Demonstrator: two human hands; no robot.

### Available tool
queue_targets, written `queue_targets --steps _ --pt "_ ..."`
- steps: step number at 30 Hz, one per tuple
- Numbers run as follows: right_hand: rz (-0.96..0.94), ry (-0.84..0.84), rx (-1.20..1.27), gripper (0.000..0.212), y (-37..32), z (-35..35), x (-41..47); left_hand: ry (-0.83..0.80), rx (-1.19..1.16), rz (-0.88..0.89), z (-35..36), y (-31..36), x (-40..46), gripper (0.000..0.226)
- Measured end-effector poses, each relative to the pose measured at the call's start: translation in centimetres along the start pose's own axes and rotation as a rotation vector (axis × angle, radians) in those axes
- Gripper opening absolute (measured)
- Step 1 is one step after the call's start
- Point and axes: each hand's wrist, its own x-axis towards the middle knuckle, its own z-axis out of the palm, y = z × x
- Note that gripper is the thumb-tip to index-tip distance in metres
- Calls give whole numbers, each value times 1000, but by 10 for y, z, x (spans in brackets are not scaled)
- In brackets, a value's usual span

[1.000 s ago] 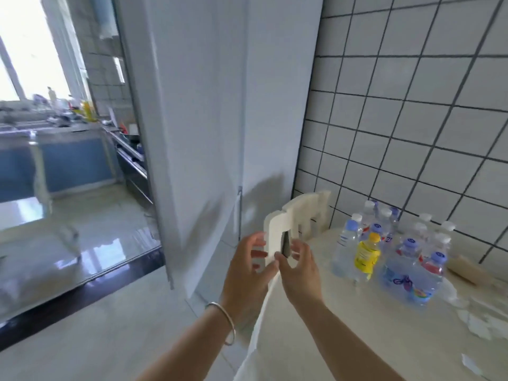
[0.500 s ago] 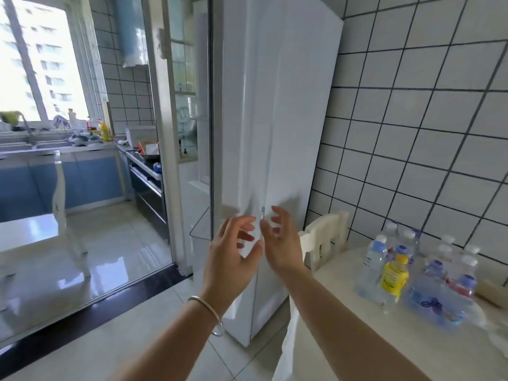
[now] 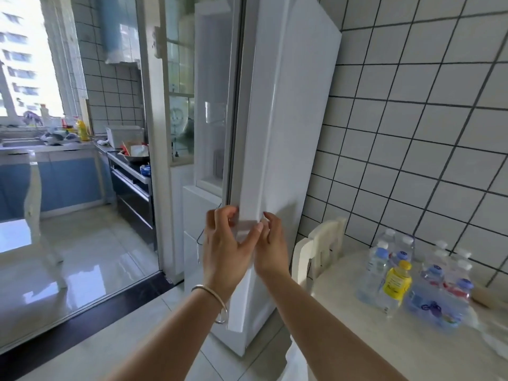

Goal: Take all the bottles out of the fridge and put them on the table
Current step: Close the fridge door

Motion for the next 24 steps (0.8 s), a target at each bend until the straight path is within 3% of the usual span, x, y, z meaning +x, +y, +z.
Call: queue_targets --steps 12,19,24 --pt "-79 -40 -8 45 -36 116 6 102 -4 -148 -72 -81 72 44" --pt "-106 -67 -108 64 -37 176 39 149 -21 -198 -98 -135 116 40" --pt "-323 -13 -266 78 -31 219 75 146 38 -152 -112 -180 156 36"
